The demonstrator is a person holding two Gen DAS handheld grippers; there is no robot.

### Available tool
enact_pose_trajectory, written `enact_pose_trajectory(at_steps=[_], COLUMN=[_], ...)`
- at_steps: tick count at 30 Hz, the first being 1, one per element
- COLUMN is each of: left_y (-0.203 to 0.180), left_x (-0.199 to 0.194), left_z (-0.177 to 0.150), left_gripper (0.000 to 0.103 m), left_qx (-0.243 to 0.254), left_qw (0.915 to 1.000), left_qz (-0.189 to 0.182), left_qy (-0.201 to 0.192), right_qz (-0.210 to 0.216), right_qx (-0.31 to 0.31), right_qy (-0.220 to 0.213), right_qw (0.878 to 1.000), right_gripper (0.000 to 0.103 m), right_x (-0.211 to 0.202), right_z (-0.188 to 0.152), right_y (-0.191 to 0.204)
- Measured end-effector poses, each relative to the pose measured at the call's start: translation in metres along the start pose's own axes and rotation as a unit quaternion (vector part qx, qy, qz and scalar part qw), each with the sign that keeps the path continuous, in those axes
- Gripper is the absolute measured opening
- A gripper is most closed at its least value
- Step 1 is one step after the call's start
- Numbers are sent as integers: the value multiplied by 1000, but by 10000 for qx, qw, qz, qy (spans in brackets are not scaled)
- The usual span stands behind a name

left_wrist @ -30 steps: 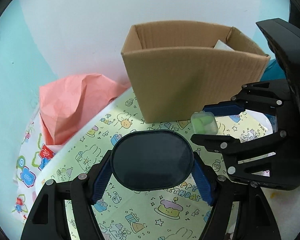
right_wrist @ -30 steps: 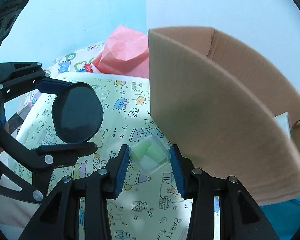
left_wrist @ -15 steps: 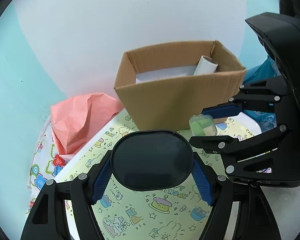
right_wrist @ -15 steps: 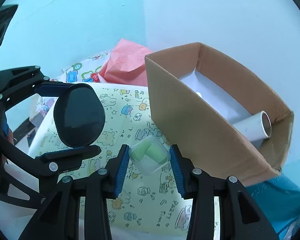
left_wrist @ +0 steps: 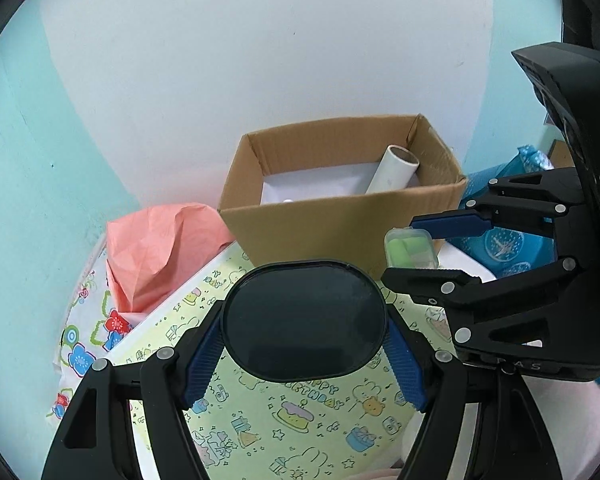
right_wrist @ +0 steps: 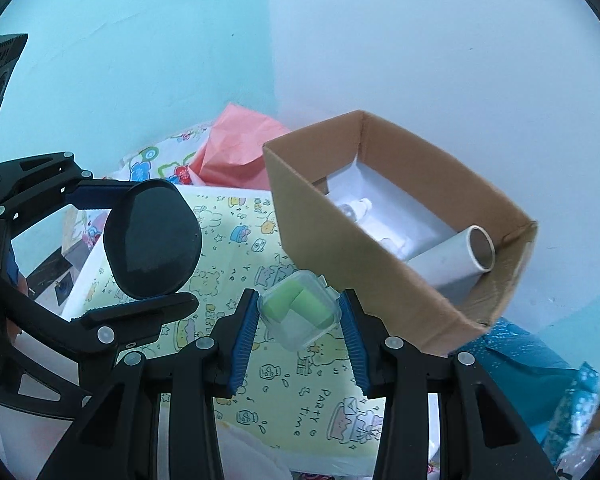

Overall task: Organize objects
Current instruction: 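Carry the black case with left tool while right tool carries earplug box over the box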

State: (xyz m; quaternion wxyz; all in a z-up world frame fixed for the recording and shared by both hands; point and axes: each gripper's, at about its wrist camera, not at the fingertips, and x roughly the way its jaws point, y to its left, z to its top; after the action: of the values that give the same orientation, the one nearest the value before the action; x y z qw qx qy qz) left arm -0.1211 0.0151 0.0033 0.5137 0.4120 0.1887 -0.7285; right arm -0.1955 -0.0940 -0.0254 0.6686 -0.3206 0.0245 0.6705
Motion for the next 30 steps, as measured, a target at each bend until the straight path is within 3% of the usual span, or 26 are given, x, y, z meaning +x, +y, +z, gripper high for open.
enact_pose_trajectory(at_steps=[18, 30], left_y=[-30, -45], left_x=[-2, 5], left_z=[37, 80], left_gripper=[76, 76], left_qx=[-117, -1], left_qw=[9999, 9993], left_qz=[72, 115], left_qy=[-98, -348], right_qz=[-57, -240], right_qx=[233, 251], right_qy=[-223, -293], right_qw=[9995, 9990], right_gripper=[44, 44], right_x=[-29, -42], right_z=[7, 23], right_y=[-52, -91])
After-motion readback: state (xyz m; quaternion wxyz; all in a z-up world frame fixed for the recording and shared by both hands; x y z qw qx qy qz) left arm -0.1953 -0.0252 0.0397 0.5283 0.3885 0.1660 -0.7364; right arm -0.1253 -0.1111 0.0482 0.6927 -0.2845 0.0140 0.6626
